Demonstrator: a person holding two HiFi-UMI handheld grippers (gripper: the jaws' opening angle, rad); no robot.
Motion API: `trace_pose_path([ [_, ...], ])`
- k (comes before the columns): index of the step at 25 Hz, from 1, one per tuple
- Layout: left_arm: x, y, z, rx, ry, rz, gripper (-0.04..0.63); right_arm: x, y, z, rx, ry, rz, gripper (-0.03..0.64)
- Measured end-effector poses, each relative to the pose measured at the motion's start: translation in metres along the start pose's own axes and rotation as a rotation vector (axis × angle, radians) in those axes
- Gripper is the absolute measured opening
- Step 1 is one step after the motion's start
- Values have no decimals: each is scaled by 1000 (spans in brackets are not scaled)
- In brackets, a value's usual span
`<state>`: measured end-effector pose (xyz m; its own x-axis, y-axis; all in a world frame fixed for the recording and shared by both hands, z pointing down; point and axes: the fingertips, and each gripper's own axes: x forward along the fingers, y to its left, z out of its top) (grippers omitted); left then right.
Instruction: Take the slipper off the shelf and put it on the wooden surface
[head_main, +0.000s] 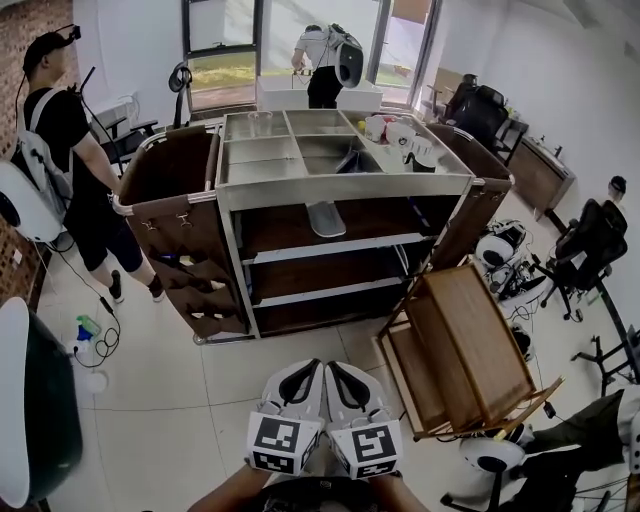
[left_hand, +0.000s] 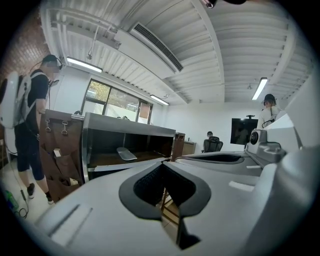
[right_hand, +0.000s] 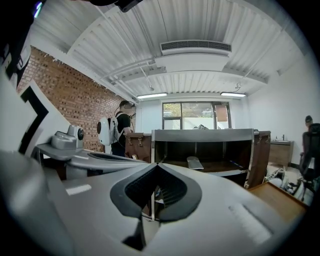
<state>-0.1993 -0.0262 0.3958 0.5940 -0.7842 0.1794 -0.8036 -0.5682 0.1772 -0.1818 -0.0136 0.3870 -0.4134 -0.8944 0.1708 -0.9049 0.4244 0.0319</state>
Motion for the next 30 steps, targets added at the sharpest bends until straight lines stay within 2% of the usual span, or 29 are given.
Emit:
trace_pose_path([
  [9, 43, 23, 9, 20, 3, 50, 5, 44, -29, 7, 9, -31, 44, 0],
  [14, 87, 30, 22, 42, -12, 87, 6, 71, -65, 16, 8, -48, 72, 0],
  [20, 137, 34, 35, 33, -6, 137, 5, 101, -109, 21, 10, -46, 124, 0],
  [30, 210, 40, 39, 31, -13, 225, 5, 140, -174, 14, 30, -43, 196, 0],
])
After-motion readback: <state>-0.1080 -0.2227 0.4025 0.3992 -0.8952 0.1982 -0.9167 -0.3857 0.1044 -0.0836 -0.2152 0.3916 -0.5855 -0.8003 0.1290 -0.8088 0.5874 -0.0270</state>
